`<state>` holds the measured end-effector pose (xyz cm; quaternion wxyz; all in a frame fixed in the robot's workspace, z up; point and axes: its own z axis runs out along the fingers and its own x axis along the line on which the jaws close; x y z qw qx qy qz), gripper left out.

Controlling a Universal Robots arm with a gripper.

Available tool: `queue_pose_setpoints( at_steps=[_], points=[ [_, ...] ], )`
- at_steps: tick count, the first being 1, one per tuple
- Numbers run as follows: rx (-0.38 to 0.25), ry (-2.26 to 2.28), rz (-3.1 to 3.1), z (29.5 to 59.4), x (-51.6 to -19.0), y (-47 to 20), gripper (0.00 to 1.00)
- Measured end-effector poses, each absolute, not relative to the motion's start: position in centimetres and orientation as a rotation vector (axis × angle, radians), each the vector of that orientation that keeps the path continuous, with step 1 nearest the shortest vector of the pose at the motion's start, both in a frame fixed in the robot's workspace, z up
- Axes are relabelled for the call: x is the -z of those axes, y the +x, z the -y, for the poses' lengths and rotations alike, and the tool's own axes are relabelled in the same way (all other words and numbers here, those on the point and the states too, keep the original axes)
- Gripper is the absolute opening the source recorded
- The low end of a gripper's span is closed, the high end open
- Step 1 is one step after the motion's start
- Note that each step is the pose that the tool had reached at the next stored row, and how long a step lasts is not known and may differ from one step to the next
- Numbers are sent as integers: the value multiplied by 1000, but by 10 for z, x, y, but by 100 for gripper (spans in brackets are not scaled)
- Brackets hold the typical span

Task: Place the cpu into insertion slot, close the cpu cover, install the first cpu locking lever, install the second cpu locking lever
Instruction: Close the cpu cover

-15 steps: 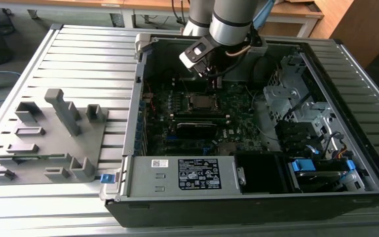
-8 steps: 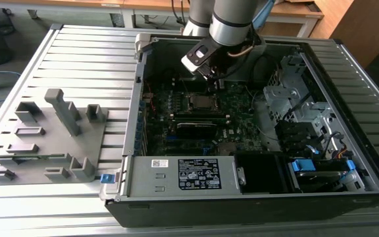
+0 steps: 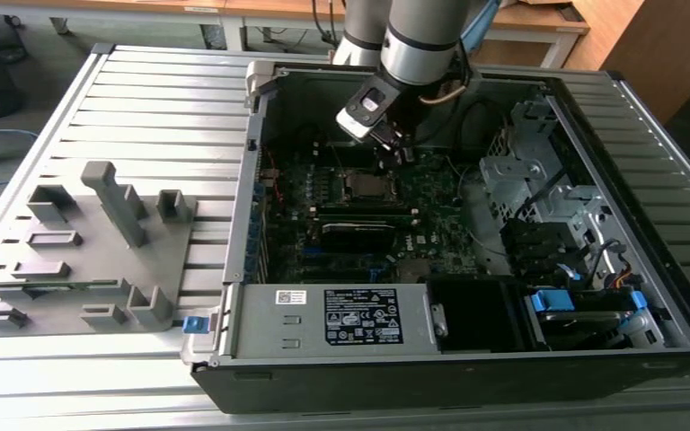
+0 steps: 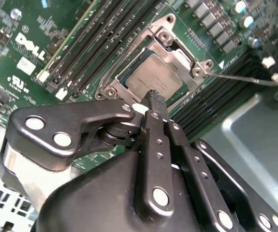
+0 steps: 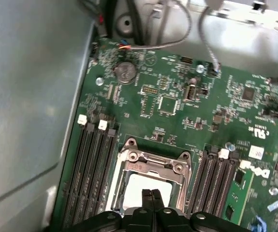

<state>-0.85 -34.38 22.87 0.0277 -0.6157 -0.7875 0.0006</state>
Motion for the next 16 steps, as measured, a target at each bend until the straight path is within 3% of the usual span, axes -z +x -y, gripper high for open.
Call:
queue_pose_setpoints(
  at_steps=[16],
  points=[
    [-6, -1793, 2512, 344, -228, -9, 10]
  ],
)
